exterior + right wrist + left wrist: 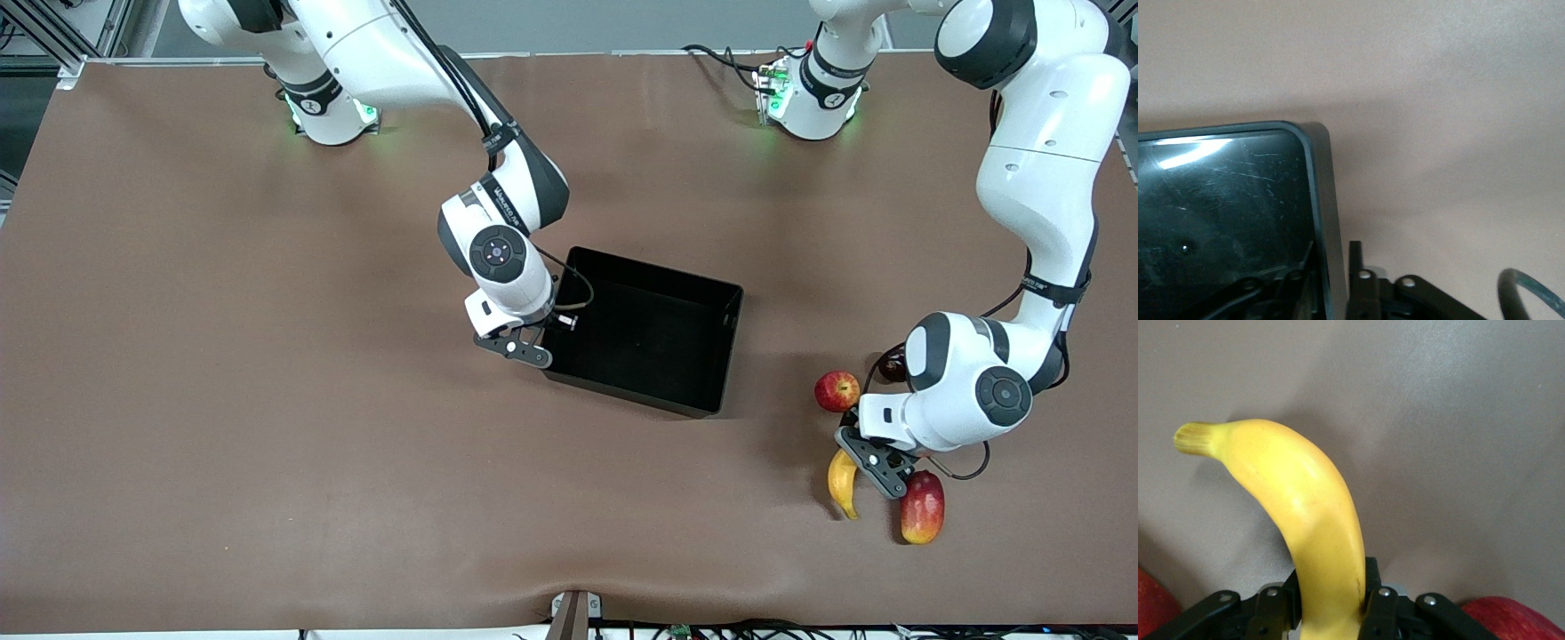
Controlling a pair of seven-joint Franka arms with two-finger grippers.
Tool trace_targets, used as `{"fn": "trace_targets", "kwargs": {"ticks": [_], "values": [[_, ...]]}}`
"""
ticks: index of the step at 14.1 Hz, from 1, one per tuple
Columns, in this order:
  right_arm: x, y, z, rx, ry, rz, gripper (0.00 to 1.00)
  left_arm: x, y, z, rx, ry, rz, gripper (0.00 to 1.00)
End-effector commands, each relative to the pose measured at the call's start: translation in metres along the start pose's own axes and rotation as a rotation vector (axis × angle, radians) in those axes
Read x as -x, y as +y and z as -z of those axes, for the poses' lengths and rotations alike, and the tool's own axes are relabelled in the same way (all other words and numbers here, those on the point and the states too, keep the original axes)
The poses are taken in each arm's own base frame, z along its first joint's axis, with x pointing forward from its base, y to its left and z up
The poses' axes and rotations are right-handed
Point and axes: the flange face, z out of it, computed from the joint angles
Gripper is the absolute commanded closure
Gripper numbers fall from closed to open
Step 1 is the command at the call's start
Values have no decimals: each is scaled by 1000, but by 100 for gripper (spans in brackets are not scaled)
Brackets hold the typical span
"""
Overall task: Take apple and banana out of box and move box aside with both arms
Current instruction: 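Place the banana by the mango while the right gripper drags the tray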
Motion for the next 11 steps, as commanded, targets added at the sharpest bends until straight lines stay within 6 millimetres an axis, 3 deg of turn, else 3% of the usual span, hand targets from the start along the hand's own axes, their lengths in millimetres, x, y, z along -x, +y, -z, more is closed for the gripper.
{"fn": "trace_targets", "kwargs": {"ticks": [1,2,3,4,5,8,11], "values": [[-3,-2,5,6,16,-5,100,7,-7,-1,-12,-16,5,100],[-6,-1,11,0,17,-1,100,9,-7,-3,-10,-19,3,100],[-12,3,17,7,11,-8,100,13,-9,-3,-13,-23,8,72],[-21,11,25,22,-9,-21,100,12,-10,0,-19,-22,4,21],[-32,20,45,31,-29,-19,100,5,-9,6,-35,-26,-16,0],[-70,68,109,35,-98,42,100,0,-9,20,-53,-22,50,0],[-116,142,163,42,-169,97,100,-5,-8,54,-49,-33,138,0]]}}
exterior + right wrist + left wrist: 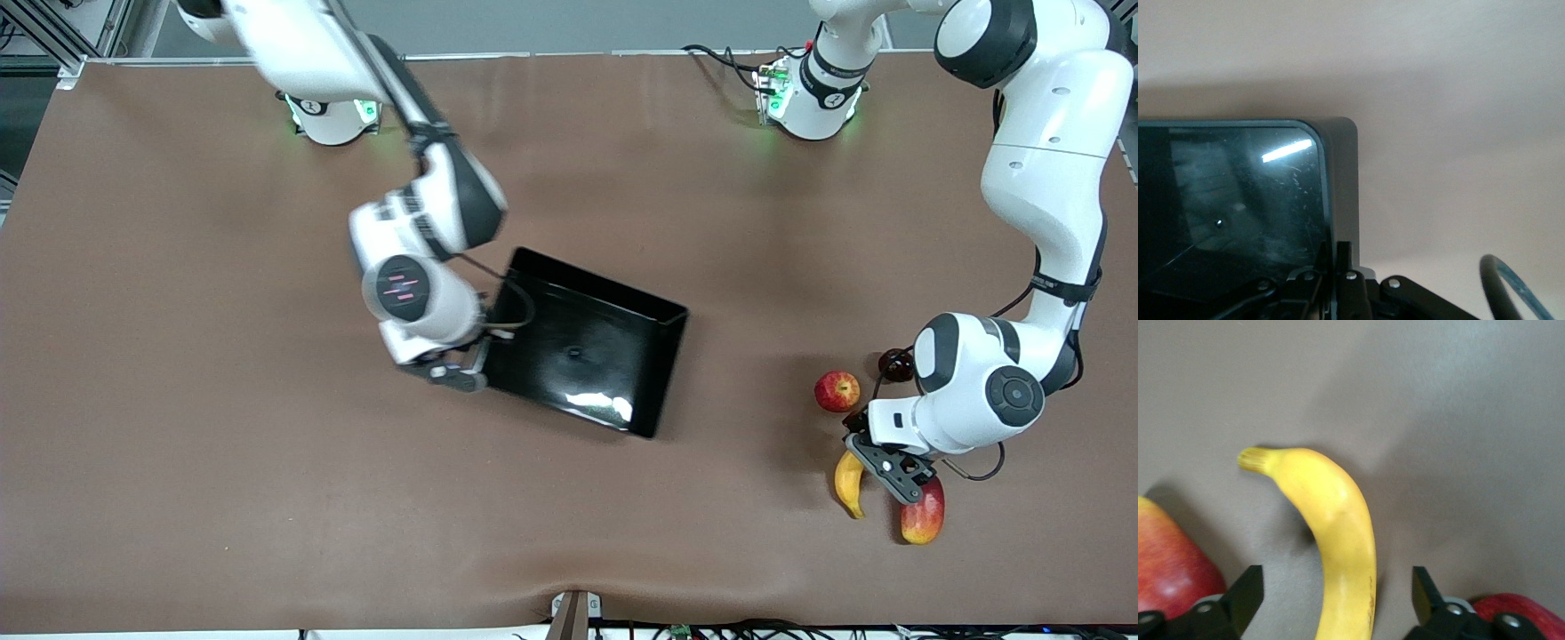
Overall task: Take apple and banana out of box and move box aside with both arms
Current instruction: 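Place the banana by the mango while the right gripper drags the tray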
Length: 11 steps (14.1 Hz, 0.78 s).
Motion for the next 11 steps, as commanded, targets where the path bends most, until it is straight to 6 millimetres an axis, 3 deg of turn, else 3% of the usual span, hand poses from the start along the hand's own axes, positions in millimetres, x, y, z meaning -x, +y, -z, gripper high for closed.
{"fn": "trace_targets", "kwargs": {"ticks": [1,5,7,9,11], "values": [[-21,74,52,-29,-47,57,100,-4,0,47,-17,-37,63,0],[-63,184,88,-30,-75,76,100,-15,10,96,-11,-58,105,0],[-83,243,99,-51,-78,71,100,-20,22,129,-10,-90,219,0],[-99,308,101,-57,-67,58,100,-28,42,157,4,-135,336,0],[-106,357,94,-57,-52,61,100,-29,59,184,0,-187,441,0]]}}
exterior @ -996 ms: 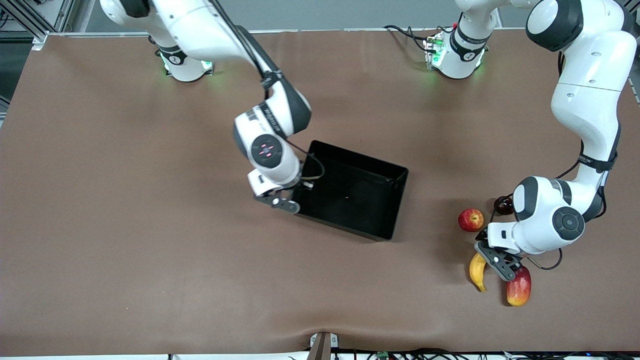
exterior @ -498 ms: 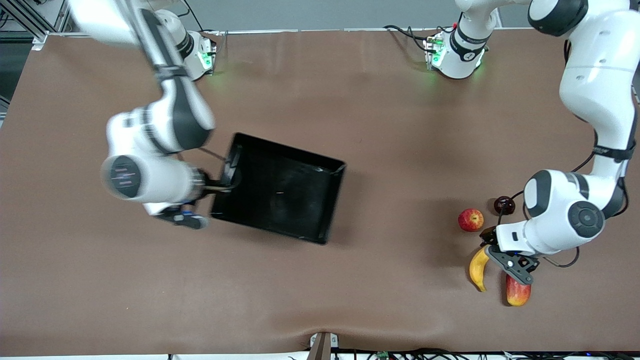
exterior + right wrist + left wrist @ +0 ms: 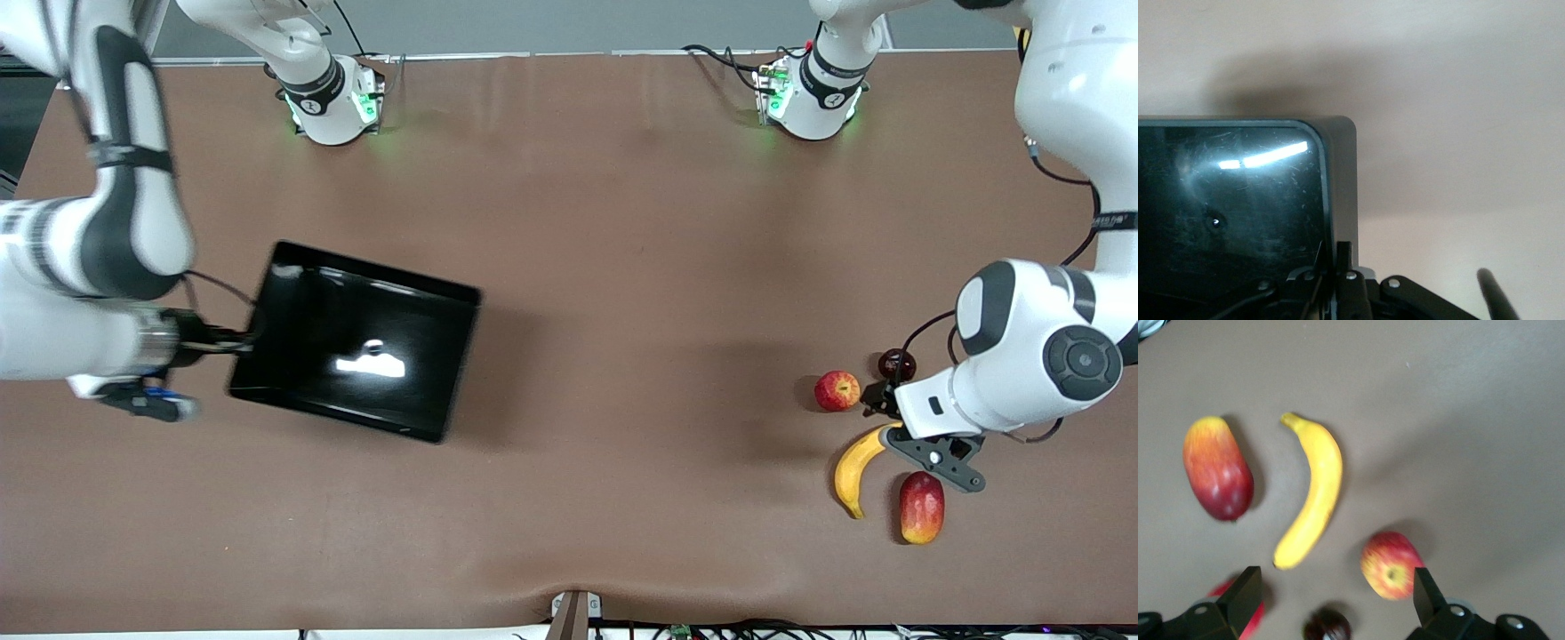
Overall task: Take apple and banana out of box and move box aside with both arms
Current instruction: 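Place the banana by the mango while the right gripper drags the tray, then release the tray with the right gripper while the left gripper rises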
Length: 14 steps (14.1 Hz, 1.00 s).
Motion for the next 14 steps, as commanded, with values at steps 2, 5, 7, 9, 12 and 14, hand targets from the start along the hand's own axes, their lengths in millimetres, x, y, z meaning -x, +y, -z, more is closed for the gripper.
{"fn": "trace_targets", "kwargs": {"ticks": [2,5,7,9,12,14], "values": [[8,87,-17,-39,21,46,100,21,21,51,-27,-68,144,0],[2,161,-63,-58,59,87,100,35,33,91,-60,-92,224,0],[7,171,-87,-60,43,72,100,46,47,114,-87,-91,265,0],[8,203,-110,-58,82,70,100,57,63,137,-100,-74,315,0],[13,224,-129,-66,90,90,100,71,74,175,-90,-53,395,0],[12,237,-137,-67,89,79,100,79,76,193,-107,-37,415,0]]}}
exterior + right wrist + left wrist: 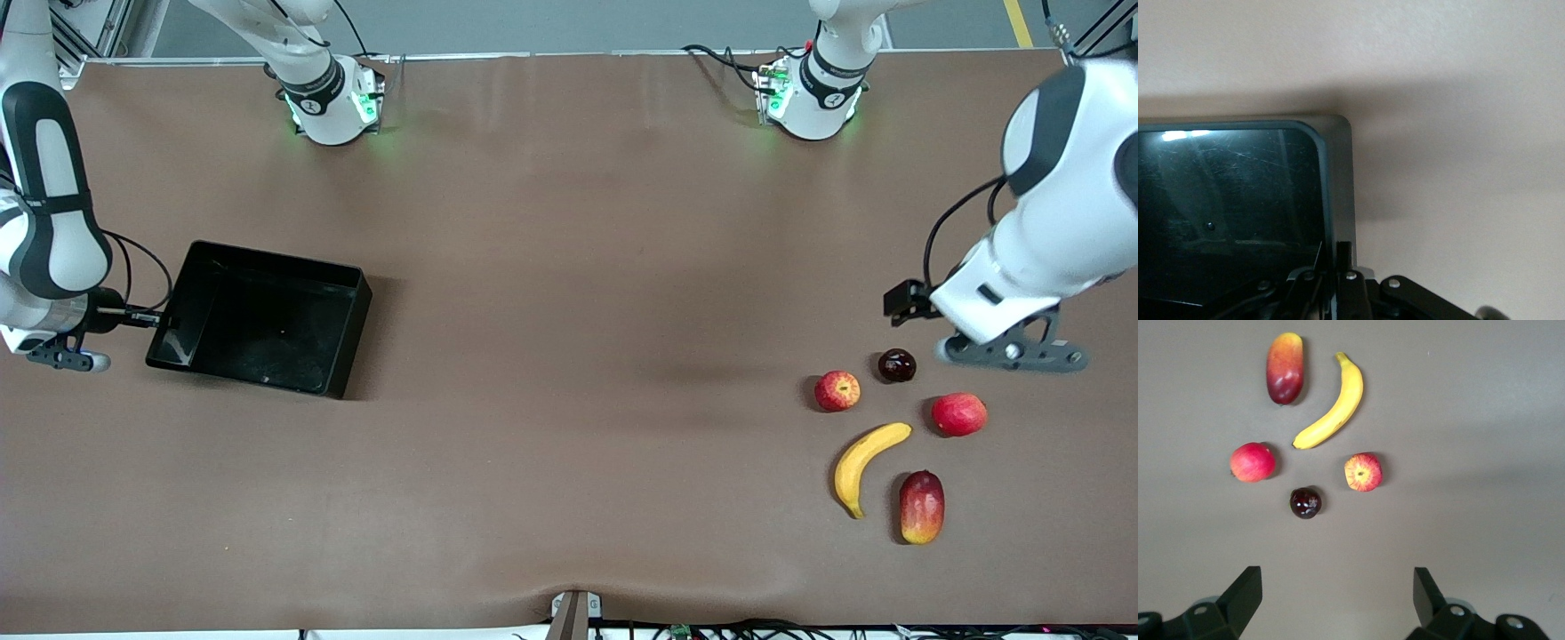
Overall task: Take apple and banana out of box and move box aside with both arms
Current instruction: 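Release the tray with the right gripper while the left gripper rises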
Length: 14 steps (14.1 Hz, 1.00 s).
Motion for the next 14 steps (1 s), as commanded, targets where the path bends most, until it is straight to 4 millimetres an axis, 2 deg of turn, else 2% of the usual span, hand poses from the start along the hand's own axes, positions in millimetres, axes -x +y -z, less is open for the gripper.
{"fn": "trace_targets", "kwargs": {"ticks": [1,2,3,4,6,7,8,10,11,12,14], "values": [[8,8,4,-17,15,28,100,18,-6,22,-10,17,37,0],[8,8,2,-18,12,42,68,18,-13,31,-8,35,50,0],[8,5,2,-20,4,45,1,17,-31,45,1,54,78,0],[7,0,5,-23,-4,51,0,17,-36,50,16,63,80,0],[-1,-11,29,-36,-18,74,0,19,-40,56,52,66,99,0],[-12,-34,47,-34,-10,117,0,21,-47,54,51,53,114,0],[-21,-59,67,-27,1,156,0,23,-50,56,49,51,118,0],[-31,-121,111,-22,12,252,0,37,-50,83,27,94,129,0],[-30,-152,141,-42,15,271,0,43,-54,89,17,98,141,0],[-25,-191,174,-55,11,264,0,50,-54,95,9,88,147,0],[-7,-254,233,-39,18,187,0,60,-45,103,-1,79,140,0]]}}
